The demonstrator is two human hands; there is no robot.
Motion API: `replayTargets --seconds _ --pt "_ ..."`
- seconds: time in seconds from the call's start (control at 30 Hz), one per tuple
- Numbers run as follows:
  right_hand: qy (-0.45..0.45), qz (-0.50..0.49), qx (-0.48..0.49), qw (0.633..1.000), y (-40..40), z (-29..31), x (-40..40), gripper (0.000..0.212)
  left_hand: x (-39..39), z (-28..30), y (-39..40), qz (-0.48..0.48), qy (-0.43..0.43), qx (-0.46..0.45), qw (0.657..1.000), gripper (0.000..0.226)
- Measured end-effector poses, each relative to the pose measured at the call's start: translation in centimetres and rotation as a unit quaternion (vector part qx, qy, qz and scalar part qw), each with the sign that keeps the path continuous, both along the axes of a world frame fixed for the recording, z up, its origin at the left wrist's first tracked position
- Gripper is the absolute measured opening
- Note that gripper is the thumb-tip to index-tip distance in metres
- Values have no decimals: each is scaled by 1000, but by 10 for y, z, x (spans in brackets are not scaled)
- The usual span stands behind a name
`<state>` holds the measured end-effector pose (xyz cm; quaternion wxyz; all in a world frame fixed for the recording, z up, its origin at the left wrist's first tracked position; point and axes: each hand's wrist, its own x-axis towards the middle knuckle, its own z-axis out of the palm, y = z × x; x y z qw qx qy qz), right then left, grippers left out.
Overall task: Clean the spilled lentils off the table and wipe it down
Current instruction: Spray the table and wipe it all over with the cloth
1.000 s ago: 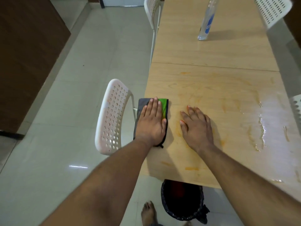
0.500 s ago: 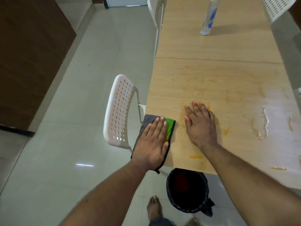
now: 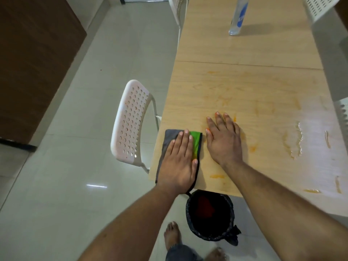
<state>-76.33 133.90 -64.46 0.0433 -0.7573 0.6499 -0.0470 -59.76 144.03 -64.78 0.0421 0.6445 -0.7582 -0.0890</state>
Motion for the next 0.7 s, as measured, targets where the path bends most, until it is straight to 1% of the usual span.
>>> replayTargets --seconds 0.1,0.17,0.27,0.4,0.5,0.63,0.7 --pt "0 1 4 1000 1 1 1 55 17 0 9 -14 -2 -3 1000 71" --pt "-2 0 7 1000 -1 1 1 56 24 -1 -4 4 -4 -13 1000 71" --pt "-5 1 13 1000 0 2 0 55 30 -3 -38 36 -18 -10 999 72" --pt "-20 8 28 999 -10 10 -5 56 34 -2 -94 44 -33 -1 999 73" --pt "18 27 38 999 -45 12 -15 54 35 -3 -134 48 -39 -4 998 74" --pt "28 7 36 999 -117 17 -36 50 39 -2 -179 42 -45 -1 998 74" --pt "39 7 28 999 -136 14 -42 52 41 -2 -199 41 -49 1 998 74"
